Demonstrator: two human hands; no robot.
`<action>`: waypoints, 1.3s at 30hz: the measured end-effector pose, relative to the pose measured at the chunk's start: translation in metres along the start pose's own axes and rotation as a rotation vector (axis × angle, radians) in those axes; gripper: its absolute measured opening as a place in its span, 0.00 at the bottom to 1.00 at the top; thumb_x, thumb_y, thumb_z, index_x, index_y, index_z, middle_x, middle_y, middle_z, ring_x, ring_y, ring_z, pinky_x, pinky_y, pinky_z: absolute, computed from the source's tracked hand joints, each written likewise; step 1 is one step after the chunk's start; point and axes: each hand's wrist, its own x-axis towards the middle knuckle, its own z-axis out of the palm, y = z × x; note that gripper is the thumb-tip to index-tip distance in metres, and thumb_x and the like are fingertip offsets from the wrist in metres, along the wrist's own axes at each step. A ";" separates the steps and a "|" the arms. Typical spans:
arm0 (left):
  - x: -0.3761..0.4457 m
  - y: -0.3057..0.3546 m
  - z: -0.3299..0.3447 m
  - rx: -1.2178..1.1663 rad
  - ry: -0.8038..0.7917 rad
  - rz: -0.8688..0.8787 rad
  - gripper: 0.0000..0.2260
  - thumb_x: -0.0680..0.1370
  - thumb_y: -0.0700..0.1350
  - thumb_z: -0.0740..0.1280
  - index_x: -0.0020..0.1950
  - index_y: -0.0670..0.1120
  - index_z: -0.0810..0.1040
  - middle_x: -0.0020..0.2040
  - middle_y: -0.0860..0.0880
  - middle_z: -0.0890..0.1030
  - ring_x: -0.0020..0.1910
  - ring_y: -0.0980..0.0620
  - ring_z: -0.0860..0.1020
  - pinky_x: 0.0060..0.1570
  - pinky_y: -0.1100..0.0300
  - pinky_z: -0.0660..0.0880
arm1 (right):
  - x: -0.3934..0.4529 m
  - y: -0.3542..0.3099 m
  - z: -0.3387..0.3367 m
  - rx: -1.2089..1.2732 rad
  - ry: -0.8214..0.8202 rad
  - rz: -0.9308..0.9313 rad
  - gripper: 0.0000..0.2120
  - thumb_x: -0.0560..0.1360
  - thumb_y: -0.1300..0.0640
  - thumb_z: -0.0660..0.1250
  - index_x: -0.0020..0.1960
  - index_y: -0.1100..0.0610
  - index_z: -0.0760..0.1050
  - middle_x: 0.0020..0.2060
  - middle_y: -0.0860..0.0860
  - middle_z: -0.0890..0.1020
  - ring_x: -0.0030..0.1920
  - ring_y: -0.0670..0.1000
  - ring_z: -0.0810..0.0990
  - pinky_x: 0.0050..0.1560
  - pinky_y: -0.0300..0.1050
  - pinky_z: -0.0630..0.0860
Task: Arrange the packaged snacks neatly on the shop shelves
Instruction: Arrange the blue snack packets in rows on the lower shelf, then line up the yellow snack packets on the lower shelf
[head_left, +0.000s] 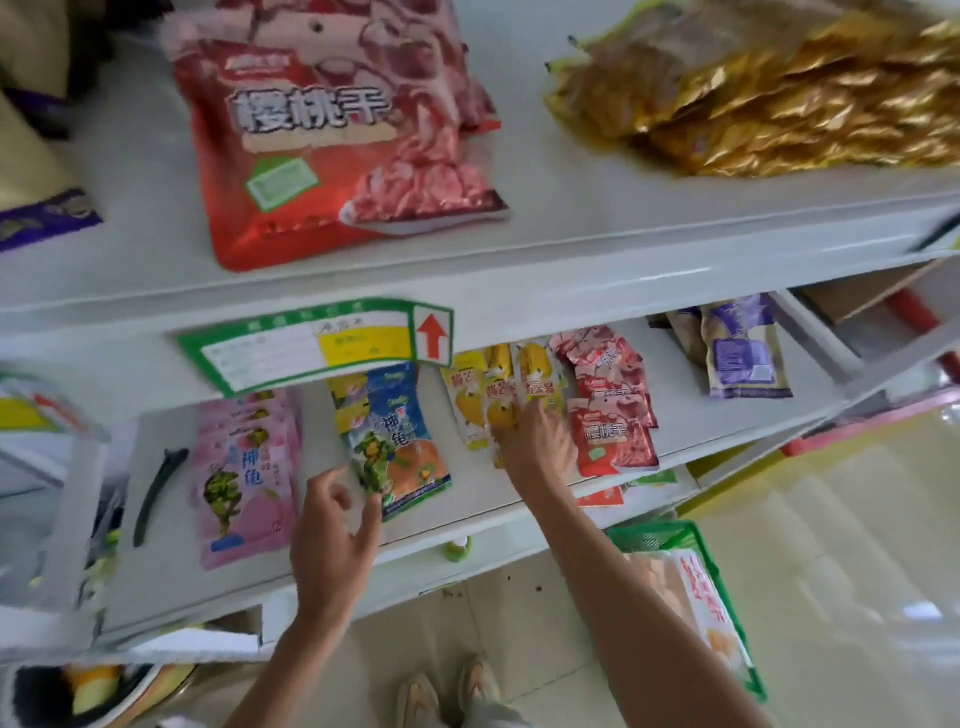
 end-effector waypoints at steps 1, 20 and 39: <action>-0.001 0.006 -0.002 -0.016 -0.016 0.008 0.17 0.81 0.54 0.70 0.61 0.43 0.74 0.42 0.52 0.74 0.37 0.51 0.75 0.31 0.61 0.70 | -0.001 0.003 0.001 0.050 0.034 0.002 0.12 0.82 0.49 0.68 0.57 0.57 0.77 0.50 0.53 0.82 0.45 0.53 0.76 0.38 0.44 0.66; -0.025 0.244 -0.003 -0.667 -0.690 0.171 0.20 0.78 0.49 0.76 0.30 0.45 0.75 0.27 0.47 0.61 0.27 0.59 0.63 0.32 0.62 0.63 | -0.152 0.114 -0.114 0.734 -0.017 -0.243 0.11 0.87 0.47 0.56 0.49 0.47 0.72 0.38 0.50 0.78 0.37 0.46 0.76 0.44 0.52 0.70; -0.051 0.243 -0.162 -0.691 -0.699 0.241 0.34 0.69 0.64 0.78 0.37 0.32 0.74 0.32 0.44 0.72 0.31 0.45 0.67 0.35 0.51 0.67 | -0.302 0.052 -0.155 1.000 0.177 -0.457 0.19 0.81 0.43 0.70 0.42 0.58 0.76 0.34 0.59 0.80 0.33 0.55 0.75 0.36 0.59 0.72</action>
